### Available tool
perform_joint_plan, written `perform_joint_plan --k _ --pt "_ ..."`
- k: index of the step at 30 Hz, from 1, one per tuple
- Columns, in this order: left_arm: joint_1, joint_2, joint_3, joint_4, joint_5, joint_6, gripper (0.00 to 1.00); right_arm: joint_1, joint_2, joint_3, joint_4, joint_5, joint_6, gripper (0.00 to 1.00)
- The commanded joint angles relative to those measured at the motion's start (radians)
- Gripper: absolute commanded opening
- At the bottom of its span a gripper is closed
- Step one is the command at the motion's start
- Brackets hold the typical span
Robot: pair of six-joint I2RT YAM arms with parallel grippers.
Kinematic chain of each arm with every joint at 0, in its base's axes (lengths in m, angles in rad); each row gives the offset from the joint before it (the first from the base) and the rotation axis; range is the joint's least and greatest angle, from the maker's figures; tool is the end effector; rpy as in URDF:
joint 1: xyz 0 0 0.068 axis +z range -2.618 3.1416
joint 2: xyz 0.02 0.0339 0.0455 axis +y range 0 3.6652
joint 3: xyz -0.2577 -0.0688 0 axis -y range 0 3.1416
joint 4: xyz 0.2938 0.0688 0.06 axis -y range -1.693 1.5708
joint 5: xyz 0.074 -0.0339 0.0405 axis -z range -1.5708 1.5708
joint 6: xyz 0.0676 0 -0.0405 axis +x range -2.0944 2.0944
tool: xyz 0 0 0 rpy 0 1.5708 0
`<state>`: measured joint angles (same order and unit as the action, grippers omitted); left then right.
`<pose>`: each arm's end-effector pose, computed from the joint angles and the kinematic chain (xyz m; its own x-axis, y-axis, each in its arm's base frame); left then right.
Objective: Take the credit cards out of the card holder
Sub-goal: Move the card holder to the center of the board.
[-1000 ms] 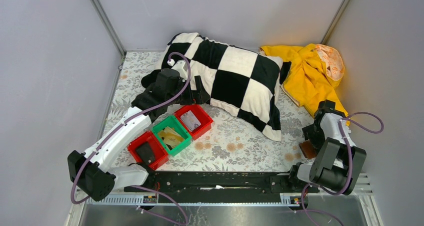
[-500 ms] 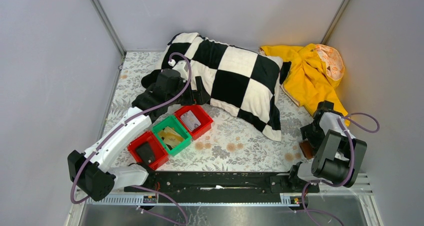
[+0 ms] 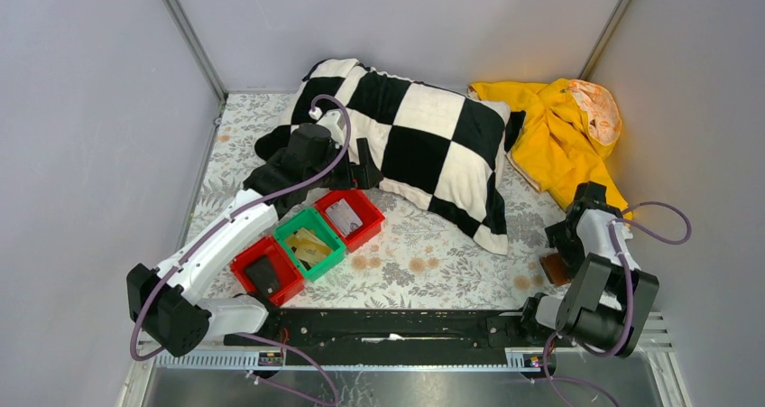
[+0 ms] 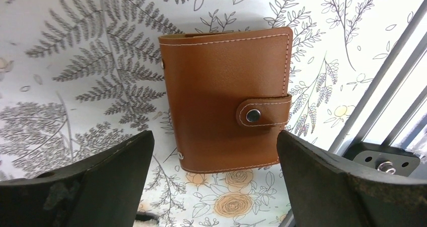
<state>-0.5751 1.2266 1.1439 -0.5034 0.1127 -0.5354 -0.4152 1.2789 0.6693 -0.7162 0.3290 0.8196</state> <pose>0.2882 -0.1959 0.3135 -0.7150 -0.1406 -0.6848 0.2957 0.8268 -0.4785 0.2241 -0.1227 0.1074 -0.2745 0.8769 -0.3946 0.9583 0.2834 -0.0367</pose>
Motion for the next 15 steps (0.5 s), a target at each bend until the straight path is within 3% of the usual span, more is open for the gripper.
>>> perform_joint_plan --k 1,15 --pt "-0.014 0.007 0.047 0.030 0.007 0.006 0.99 -0.007 -0.078 0.011 -0.026 0.018 -0.018 1.00" --pt "-0.023 0.018 0.061 -0.054 0.011 0.041 0.99 -0.018 -0.044 -0.011 -0.022 0.017 0.008 1.00"
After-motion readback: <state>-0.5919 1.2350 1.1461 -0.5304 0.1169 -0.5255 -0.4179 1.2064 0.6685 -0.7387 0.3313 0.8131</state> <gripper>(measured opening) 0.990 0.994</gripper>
